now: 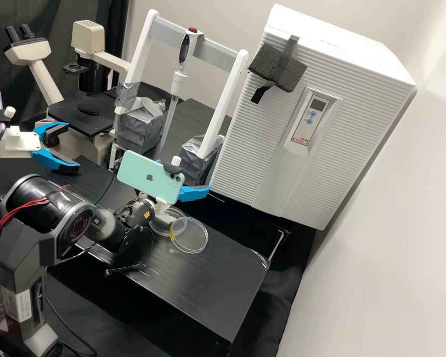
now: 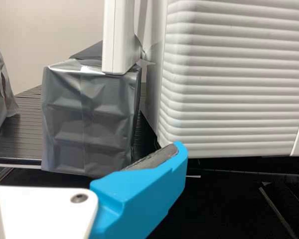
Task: Open the bottle
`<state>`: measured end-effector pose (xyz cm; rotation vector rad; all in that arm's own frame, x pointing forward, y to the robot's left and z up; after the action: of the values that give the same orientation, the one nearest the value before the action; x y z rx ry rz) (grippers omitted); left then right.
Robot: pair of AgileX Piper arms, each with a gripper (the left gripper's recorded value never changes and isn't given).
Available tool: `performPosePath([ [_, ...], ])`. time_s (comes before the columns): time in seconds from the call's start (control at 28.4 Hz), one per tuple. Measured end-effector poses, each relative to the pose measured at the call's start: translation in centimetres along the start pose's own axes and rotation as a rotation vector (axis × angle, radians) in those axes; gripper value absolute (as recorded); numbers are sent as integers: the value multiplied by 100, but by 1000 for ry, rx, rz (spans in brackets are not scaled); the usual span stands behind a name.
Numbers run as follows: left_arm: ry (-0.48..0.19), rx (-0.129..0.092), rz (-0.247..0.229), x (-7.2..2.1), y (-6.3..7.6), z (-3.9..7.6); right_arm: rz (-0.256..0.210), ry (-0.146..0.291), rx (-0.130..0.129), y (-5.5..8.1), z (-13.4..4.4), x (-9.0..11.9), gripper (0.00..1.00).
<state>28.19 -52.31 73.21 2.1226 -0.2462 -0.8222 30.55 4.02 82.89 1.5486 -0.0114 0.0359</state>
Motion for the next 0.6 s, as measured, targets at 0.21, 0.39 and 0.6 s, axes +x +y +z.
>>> performPosePath([
  [0.21, -38, 5, 16, -22, -6, 42, 0, 0, 0, 0, 0, 0, 100],
  [0.39, -47, 4, 12, -43, -28, 57, 0, 0, 0, 0, 0, 0, 100],
  [0.6, -47, 4, 12, -44, -30, 58, 7, 11, 6, 54, -19, -128, 100],
])
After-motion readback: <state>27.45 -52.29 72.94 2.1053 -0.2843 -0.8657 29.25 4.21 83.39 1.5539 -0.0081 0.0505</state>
